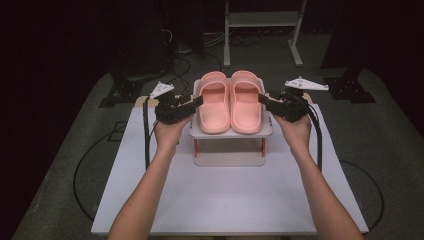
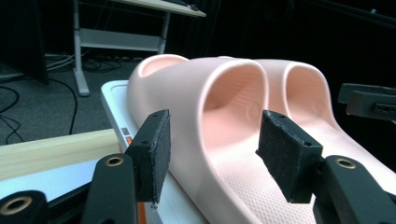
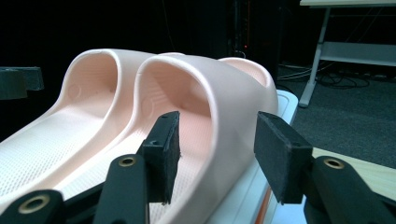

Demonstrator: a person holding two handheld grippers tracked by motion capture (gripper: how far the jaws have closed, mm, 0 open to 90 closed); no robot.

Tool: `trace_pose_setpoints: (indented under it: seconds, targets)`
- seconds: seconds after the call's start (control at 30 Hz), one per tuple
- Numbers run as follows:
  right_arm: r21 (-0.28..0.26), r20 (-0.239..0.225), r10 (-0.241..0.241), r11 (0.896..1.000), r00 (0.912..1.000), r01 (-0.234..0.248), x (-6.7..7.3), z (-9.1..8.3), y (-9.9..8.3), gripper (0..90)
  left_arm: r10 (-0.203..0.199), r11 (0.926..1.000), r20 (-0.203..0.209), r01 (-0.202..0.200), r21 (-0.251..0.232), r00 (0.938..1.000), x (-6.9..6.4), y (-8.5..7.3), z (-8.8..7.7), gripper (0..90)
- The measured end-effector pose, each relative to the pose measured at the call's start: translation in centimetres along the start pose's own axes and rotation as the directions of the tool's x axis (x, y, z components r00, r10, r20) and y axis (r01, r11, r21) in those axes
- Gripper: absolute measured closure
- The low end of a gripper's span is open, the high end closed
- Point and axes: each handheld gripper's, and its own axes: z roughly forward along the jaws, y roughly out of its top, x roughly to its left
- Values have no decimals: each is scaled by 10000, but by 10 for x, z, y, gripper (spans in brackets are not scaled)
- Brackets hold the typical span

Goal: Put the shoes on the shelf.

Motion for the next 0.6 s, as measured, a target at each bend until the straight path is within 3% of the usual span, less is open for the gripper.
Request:
trace_pose_setpoints:
  seconds: [0.6]
  targets:
    - [-74,-110,-52,10000,9999,51,-9,-20,-6,472,198,9998,450,-198,-11,9988,-8,-6,-6,415]
